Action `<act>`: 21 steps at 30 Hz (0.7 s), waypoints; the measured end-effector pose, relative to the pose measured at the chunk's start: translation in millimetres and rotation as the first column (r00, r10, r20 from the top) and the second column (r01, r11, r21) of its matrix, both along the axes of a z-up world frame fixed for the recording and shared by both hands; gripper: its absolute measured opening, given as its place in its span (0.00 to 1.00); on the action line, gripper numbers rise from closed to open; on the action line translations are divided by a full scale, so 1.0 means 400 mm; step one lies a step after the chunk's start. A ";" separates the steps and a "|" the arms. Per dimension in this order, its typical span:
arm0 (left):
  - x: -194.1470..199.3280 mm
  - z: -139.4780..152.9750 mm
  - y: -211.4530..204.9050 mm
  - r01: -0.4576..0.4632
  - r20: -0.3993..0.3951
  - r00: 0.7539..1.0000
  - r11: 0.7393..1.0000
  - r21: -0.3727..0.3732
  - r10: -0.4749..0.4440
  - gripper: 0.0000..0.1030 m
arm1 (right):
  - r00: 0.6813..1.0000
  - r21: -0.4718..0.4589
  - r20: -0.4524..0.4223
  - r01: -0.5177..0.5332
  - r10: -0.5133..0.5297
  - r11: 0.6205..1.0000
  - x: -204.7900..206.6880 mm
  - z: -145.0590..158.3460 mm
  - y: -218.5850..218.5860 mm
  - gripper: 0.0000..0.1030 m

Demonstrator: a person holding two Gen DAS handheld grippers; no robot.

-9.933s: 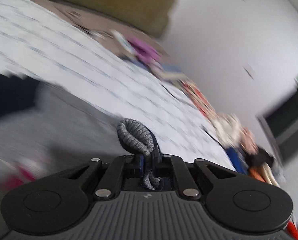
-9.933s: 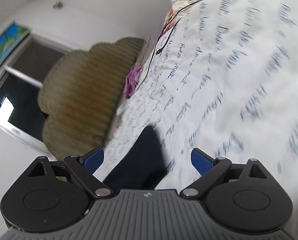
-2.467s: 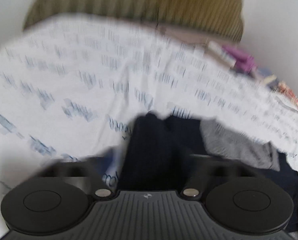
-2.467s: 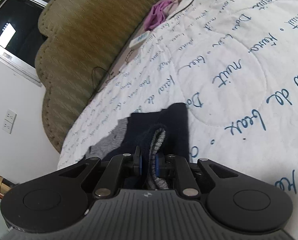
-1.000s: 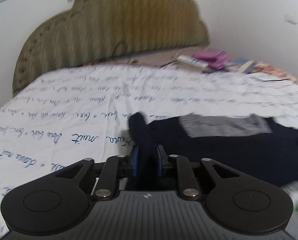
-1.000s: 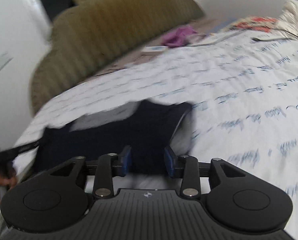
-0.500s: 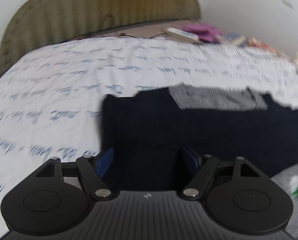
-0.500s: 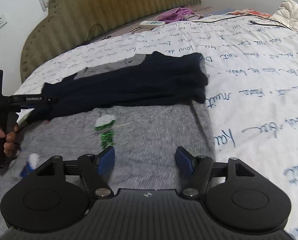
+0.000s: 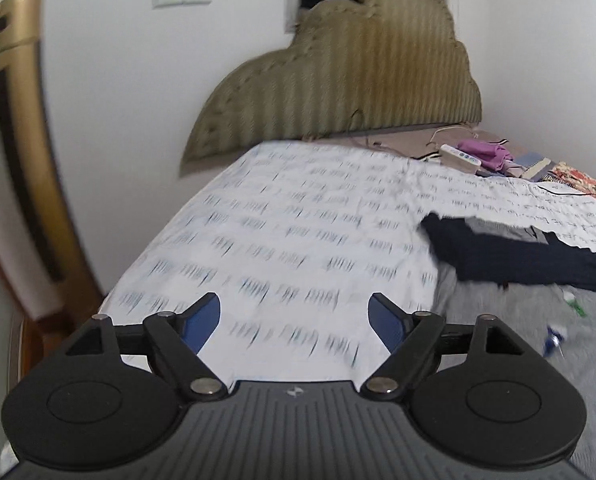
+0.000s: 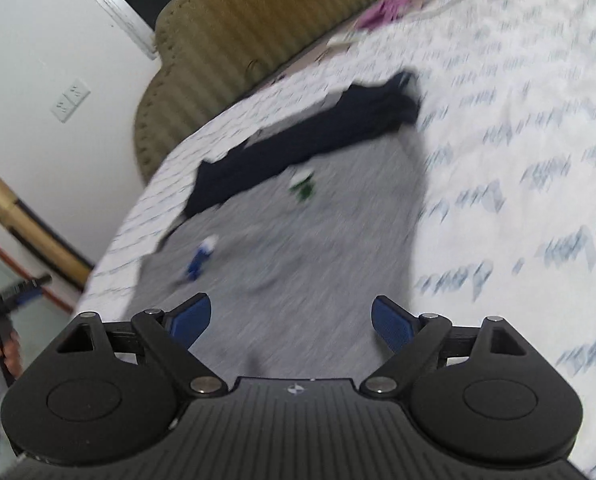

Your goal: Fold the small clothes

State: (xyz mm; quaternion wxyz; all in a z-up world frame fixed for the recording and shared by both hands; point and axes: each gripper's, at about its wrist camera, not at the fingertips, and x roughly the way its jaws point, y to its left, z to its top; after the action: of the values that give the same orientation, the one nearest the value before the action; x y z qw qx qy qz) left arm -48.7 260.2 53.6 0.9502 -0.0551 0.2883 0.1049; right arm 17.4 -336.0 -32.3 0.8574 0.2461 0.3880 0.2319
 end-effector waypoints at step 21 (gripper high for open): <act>-0.014 -0.286 -0.057 0.068 -0.168 0.951 0.703 -0.708 -0.261 0.80 | 0.968 0.184 -0.241 0.117 -0.071 0.976 -0.183 -0.109 -0.119 0.80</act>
State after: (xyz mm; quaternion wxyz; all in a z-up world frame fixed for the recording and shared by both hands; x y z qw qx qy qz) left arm -54.3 237.5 -60.6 0.8199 -0.3670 0.4300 -0.0905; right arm -55.7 -383.5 -76.1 0.7877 0.3732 0.4487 0.1974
